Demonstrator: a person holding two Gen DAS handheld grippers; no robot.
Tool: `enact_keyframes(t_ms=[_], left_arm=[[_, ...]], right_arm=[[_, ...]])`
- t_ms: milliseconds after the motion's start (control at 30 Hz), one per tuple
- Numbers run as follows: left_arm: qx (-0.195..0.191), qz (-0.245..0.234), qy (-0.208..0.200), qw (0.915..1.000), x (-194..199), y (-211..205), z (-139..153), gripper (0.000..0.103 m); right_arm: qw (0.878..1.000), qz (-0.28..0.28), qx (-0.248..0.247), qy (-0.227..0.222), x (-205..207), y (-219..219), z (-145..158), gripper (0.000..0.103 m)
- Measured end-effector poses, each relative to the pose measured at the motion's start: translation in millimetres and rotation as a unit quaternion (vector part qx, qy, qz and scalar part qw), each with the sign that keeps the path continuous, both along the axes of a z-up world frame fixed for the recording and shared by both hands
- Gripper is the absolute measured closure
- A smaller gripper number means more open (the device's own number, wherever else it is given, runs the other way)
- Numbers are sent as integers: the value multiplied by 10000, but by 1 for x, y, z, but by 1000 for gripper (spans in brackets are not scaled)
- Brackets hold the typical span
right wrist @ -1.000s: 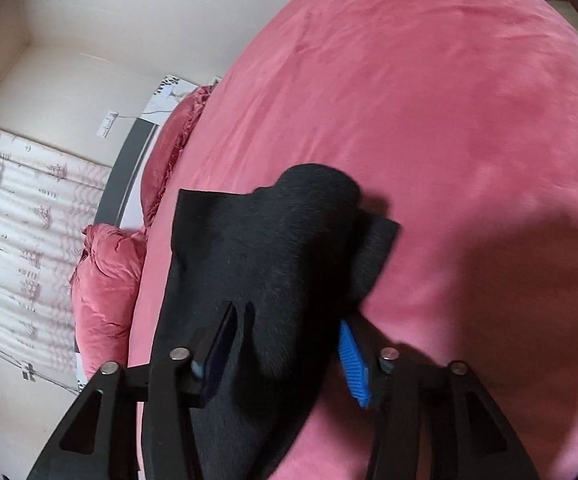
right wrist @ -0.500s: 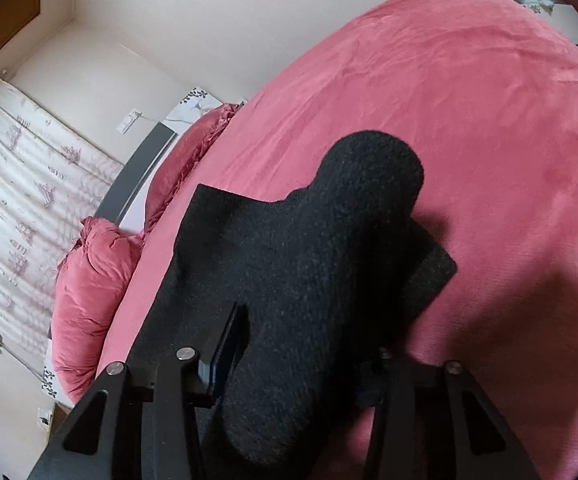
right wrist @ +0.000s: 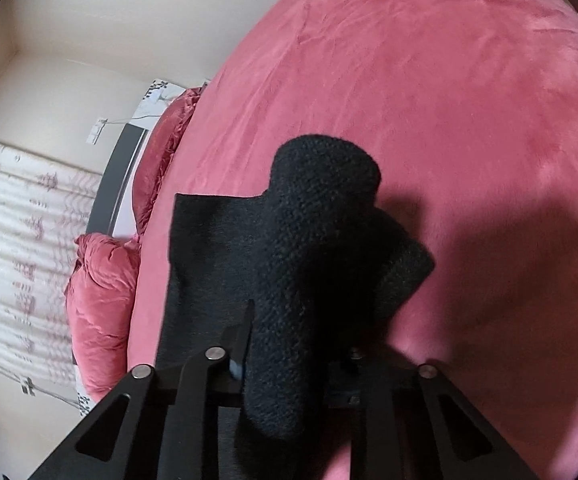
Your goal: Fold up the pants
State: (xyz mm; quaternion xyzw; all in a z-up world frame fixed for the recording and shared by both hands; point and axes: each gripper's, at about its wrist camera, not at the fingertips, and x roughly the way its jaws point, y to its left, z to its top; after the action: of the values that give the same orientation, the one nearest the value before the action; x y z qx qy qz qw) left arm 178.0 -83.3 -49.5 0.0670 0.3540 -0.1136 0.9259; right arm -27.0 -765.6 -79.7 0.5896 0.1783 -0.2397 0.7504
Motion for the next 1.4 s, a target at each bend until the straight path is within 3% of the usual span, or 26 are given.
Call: enact_keyframes(t_ms=[133, 300, 467, 733, 800, 867, 1000, 1133, 1167, 1200, 1233, 1300, 1333, 1400], left_arm=[[3, 3, 36, 10000, 1, 0, 2, 0], [-73, 73, 275, 9996, 5, 2, 11, 0], [-565, 186, 327, 9977, -5, 20, 28, 0], [-915, 295, 128, 9953, -26, 51, 51, 0], [-1008, 394, 140, 9940, -29, 58, 53, 0], [-1079, 482, 142, 9929, -31, 66, 54, 0], [-1122, 578, 188, 9918, -32, 74, 53, 0], [-1127, 601, 241, 9915, -33, 78, 54, 0], [-1126, 609, 244, 9915, -33, 78, 54, 0], [-1131, 611, 257, 9914, -33, 78, 54, 0], [-1145, 603, 277, 9912, -32, 76, 54, 0], [-1153, 575, 291, 9912, -30, 71, 54, 0], [-1141, 554, 314, 9914, -29, 68, 53, 0], [-1157, 451, 346, 9917, -28, 59, 56, 0]], right_arm=[[9999, 44, -140, -42, 7, 11, 28, 86], [9933, 736, -886, 74, 38, 45, 90, 89], [9699, 1626, -1802, 183, 77, 105, 152, 89], [9200, 2916, -2616, -150, 117, 229, 200, 89], [8980, 3356, -2834, -236, 124, 270, 201, 89], [8670, 3862, -3134, -310, 129, 316, 197, 89], [7872, 4934, -3700, -66, 130, 413, 150, 89], [6971, 5546, -4466, 837, 122, 480, 76, 80], [6812, 5530, -4690, 1012, 117, 490, 61, 80], [6792, 5411, -4864, 966, 112, 495, 57, 77], [6894, 5282, -4888, 830, 107, 494, 58, 75], [7231, 5200, -4495, 678, 108, 486, 61, 74], [7308, 5188, -4386, 660, 108, 483, 60, 74], [7311, 5205, -4355, 704, 110, 485, 64, 74]])
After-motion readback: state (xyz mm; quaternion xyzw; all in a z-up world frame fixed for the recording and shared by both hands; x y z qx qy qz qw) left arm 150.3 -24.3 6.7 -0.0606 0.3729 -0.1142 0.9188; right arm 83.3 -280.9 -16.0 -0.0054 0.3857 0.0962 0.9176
